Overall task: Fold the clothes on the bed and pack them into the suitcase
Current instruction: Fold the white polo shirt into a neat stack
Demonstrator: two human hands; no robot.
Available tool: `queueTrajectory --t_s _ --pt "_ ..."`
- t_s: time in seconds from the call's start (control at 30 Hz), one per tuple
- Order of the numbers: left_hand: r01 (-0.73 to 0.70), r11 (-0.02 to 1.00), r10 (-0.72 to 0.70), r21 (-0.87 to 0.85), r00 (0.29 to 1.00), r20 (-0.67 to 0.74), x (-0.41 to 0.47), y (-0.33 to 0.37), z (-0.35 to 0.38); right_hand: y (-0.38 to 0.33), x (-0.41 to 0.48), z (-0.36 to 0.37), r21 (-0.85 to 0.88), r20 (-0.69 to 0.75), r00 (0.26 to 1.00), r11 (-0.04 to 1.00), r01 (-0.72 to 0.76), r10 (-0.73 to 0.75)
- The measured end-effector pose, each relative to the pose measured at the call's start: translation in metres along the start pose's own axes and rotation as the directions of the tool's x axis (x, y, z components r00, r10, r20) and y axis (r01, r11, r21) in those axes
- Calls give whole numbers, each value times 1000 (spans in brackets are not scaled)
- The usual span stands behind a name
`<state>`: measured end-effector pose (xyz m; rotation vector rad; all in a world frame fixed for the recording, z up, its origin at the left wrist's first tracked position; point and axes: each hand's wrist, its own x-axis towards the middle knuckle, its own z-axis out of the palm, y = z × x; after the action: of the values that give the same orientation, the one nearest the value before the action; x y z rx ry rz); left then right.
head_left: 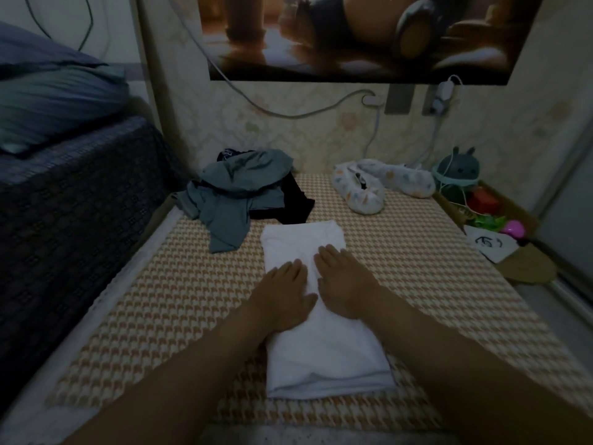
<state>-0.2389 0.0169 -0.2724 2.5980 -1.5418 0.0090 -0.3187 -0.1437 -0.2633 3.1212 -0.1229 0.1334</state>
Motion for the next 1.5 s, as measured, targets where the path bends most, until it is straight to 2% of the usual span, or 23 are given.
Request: queueTrajectory --t_s 0.17,0.27,0.4,0.57,0.67,0.73,0.83,0.93,1.0,1.07,1.17,1.23,1.27,1.33,1.43,1.47,1.5 --pt "-121 992 117 30 987 110 -49 -1 -4 -17 -49 -4 181 149 988 983 14 -42" --pt "-176 984 172 15 975 140 -80 0 -9 -19 -75 -8 220 203 979 975 -24 -22" --pt "-276 960 270 42 956 115 -117 7 -18 -26 -103 -13 179 192 980 984 16 -51" --pt "-398 903 408 160 913 -31 -136 20 -17 -35 -125 -30 127 192 966 981 148 -171" --pt "-423 901 424 95 906 12 -143 13 -19 -35 -134 -34 75 227 943 970 232 -243" --pt "-422 904 422 62 906 14 -149 6 -19 -33 -138 -36 75 263 932 969 236 -248" --pt "-358 934 358 16 934 5 -153 12 -20 -35 -138 -45 12 305 924 971 238 -230" --pt "-363 930 367 59 927 -77 -144 25 -21 -39 -135 -49 -58 294 935 973 224 -198" --pt "-330 939 339 93 935 -107 -134 26 -19 -39 -133 -45 -96 300 940 975 201 -164" --pt "-316 945 326 87 933 -149 -125 26 -25 -39 -128 -47 -43 294 946 987 158 -138" --pt "-224 963 203 -150 968 -144 -110 25 -54 -36 -114 -70 68 210 968 989 129 -140" --pt "-114 906 58 -408 987 -147 -104 19 -69 -27 -109 -85 250 101 988 964 91 -119" --pt "-64 854 -20 -516 987 -157 -101 16 -74 -21 -109 -89 389 22 996 919 66 -81" --pt "18 785 -160 -619 972 -174 -94 9 -76 -9 -104 -88 594 -89 994 804 8 56" --pt "166 717 -382 -677 906 -183 -74 7 -68 3 -86 -68 672 -128 962 734 -95 243" --pt "197 752 -432 -629 869 -243 -68 10 -64 3 -79 -62 675 -116 948 723 -144 297" --pt "190 833 -415 -520 836 -359 -61 12 -60 4 -72 -56 673 -97 935 714 -191 341"
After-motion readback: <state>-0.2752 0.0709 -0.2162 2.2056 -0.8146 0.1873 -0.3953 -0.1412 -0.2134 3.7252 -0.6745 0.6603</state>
